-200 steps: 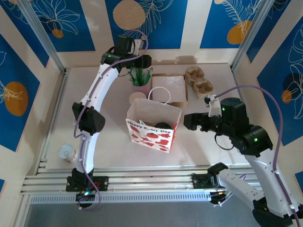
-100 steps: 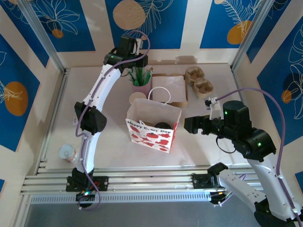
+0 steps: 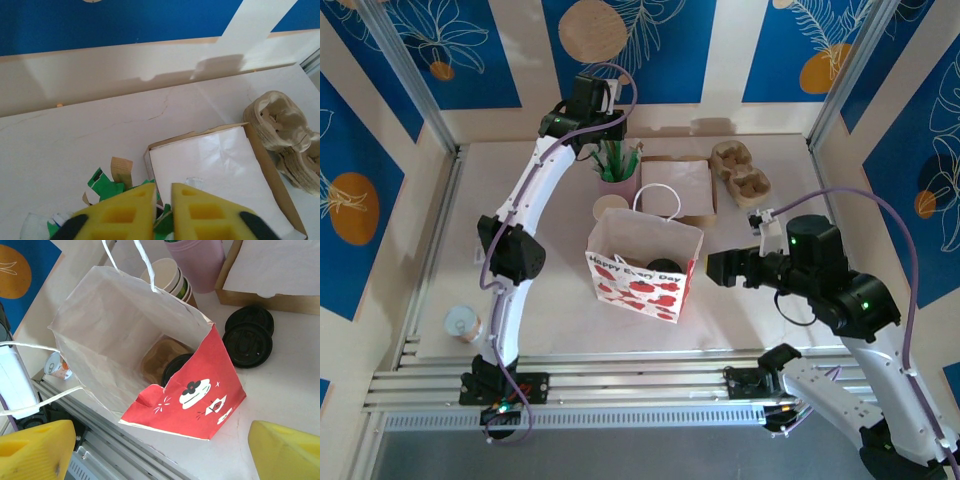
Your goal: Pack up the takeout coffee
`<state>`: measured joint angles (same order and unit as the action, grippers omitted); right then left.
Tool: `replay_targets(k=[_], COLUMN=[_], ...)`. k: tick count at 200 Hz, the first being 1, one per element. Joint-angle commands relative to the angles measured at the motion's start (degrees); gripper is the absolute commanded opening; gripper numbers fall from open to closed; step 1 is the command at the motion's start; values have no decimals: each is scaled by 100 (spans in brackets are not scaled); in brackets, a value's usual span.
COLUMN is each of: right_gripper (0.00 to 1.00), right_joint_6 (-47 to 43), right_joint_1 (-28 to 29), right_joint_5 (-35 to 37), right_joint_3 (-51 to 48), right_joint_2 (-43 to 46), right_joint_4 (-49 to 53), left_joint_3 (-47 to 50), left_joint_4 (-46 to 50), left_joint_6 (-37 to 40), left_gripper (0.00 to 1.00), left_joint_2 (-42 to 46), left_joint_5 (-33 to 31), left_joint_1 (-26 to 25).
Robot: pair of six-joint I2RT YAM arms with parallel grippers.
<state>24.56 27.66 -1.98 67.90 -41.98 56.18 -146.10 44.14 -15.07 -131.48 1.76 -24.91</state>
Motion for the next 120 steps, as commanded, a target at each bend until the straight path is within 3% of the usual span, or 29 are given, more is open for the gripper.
replay_targets(k=[1, 12, 70, 120], right_gripper=[90, 89, 89, 90], right_joint_6=[-32, -30, -21, 26], right_joint_1=[39, 38, 38, -177], right_joint_5=[-84, -45, 142, 260], right_joint_3=[-49, -49, -121, 71], right_joint_2=[109, 119, -53, -582], right_joint_4=[17, 15, 6, -116], left_joint_3=[-225, -251, -311, -298], left_joint_4=[-63, -89, -342, 148], left_joint_6=[-13, -50, -366, -263], left_gripper=[7, 0, 0, 0], left_joint_2=[-13, 121, 1366, 2562], left_joint_5=[-70, -100, -55, -180], left_joint_1=[-41, -40, -50, -285])
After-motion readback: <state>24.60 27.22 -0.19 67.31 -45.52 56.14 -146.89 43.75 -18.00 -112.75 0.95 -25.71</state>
